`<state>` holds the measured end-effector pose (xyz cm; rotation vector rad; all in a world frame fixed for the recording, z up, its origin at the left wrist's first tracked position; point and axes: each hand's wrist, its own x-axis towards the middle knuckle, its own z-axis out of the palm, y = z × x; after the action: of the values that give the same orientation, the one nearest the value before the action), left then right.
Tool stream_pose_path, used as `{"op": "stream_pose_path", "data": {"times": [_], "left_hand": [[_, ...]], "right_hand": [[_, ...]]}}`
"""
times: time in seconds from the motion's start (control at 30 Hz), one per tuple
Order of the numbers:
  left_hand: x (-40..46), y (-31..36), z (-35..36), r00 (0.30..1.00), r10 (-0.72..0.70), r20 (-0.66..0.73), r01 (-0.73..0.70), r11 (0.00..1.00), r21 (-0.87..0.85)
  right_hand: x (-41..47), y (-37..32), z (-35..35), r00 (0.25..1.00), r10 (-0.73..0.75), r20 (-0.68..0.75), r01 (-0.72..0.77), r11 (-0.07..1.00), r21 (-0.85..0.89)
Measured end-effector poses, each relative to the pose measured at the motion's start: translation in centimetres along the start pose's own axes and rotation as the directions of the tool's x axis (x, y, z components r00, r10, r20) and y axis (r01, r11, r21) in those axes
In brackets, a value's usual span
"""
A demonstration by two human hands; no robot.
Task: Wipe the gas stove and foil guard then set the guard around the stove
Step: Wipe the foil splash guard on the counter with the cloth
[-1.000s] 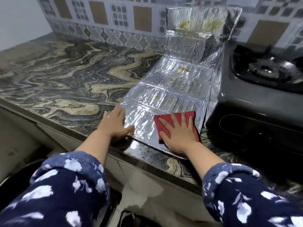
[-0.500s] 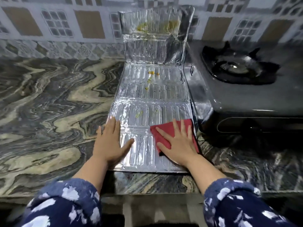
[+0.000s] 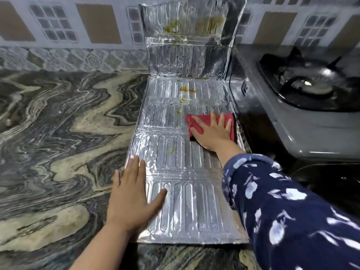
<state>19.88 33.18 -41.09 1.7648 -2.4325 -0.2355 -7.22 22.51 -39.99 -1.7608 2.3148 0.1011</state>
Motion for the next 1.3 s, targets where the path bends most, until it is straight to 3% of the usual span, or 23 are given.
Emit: {"op": "stream_pose_path", "data": {"times": [0.23,0.53,0.67,0.77,0.87,0.97,1.17,1.3], "left_hand": [[0.0,0.3,-0.1,1.000,-0.011,0.012,0.011,1.000,-0.002],[-4.2,-0.9,-0.9,0.999,0.028,0.044,-0.030,0.999,0.032],[-4.4,-0.8,-1.1,0.999,0.024,0.042,-0.025,0.999,0.022],[-4.7,-0.9,-1.0,0.999,0.018,0.039,-0.018,1.000,0.009],[-4.6,-1.0,-0.8,1.000,0.011,0.023,-0.011,1.000,-0.013],[-4.3,-1.1,-0.6,1.000,-0.001,0.028,0.002,1.000,-0.017],[-4.3,-1.1,-0.7,0.997,-0.003,0.072,0.001,1.000,0.028],[-5.1,-1.2,-0.8,0.995,-0.003,0.095,0.000,1.000,0.031]], "right_hand": [[-5.3,-3.9,2.0,0.979,-0.203,0.002,0.203,0.979,0.020],[-14.6,-6.4,3.9,0.934,-0.356,0.015,0.356,0.934,-0.022],[-12.4,-7.8,3.8,0.943,-0.331,-0.017,0.331,0.943,-0.027],[-8.0,-9.1,2.9,0.975,-0.223,-0.011,0.223,0.975,-0.015],[-3.7,-10.5,1.8,0.993,-0.119,0.016,0.119,0.993,-0.014],[-1.9,-12.1,1.1,0.992,-0.112,0.060,0.111,0.994,0.004],[-8.2,-13.6,3.0,0.895,-0.444,0.033,0.444,0.896,0.015],[-12.3,-11.1,4.0,0.830,-0.557,0.004,0.557,0.830,-0.031]]}}
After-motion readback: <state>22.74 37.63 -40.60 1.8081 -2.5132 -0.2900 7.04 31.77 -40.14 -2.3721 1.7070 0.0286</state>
